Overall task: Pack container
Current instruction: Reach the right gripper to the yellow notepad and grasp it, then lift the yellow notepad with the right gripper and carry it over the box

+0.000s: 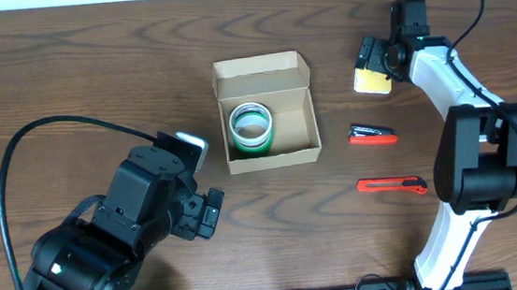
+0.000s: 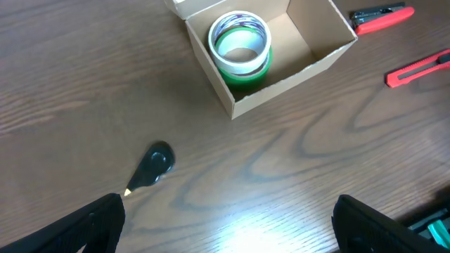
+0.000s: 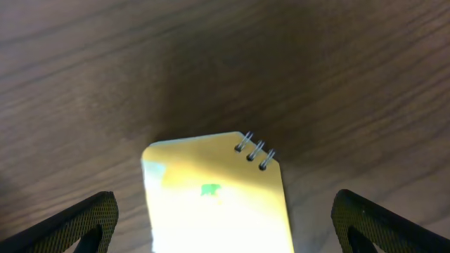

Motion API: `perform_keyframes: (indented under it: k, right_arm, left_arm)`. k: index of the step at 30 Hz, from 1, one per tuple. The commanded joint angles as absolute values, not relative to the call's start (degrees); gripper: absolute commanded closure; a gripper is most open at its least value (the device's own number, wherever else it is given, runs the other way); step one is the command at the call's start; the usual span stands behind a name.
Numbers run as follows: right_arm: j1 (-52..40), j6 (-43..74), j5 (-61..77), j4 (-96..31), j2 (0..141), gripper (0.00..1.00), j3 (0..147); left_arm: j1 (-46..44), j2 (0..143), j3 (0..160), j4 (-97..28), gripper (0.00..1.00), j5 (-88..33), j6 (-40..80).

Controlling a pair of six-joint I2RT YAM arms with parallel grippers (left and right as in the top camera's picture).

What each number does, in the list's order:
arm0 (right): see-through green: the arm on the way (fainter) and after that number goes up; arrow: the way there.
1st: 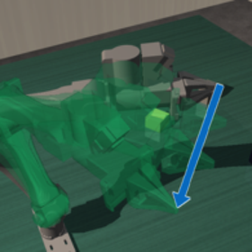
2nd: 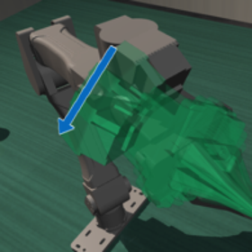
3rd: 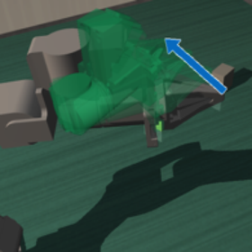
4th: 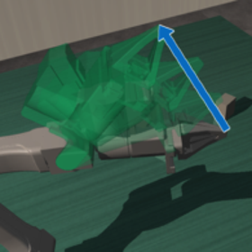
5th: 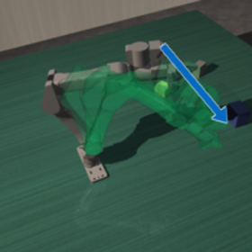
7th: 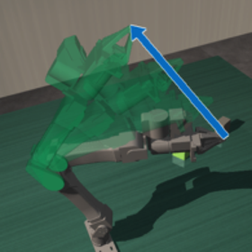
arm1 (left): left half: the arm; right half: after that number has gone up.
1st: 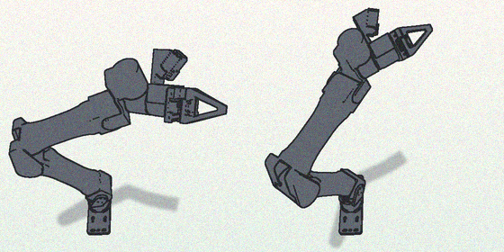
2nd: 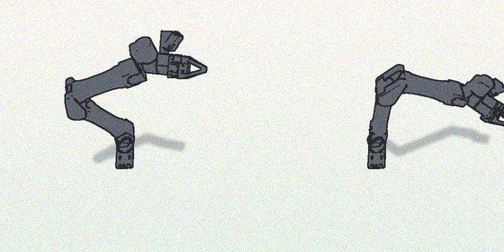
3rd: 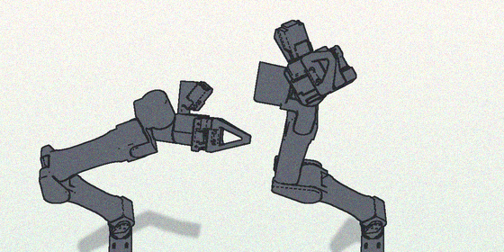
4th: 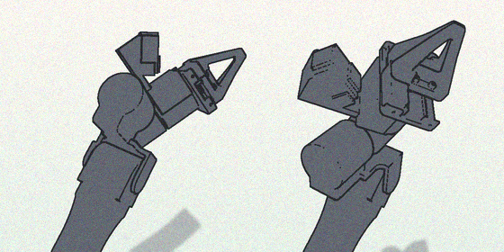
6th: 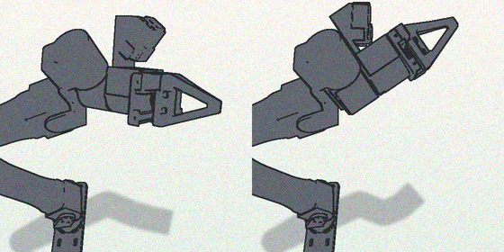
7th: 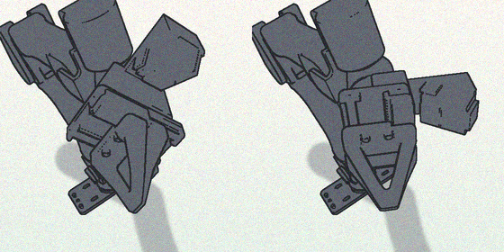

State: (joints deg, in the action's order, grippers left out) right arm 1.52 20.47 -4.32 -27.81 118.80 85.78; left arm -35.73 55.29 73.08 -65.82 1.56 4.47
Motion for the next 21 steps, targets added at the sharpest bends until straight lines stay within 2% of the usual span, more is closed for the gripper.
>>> perform_keyframes:
  k: [1,21]
  right_arm:
    - [0.86,19.25,-7.33,-27.38,120.77,0.01,87.05]
    - [-2.02,17.08,-8.05,-24.21,124.99,0.01,87.05]
  left_arm:
    - [-35.55,55.0,72.84,-66.04,0.05,2.04,4.27]
    - [-35.55,55.0,72.84,-66.04,0.05,2.04,4.27]
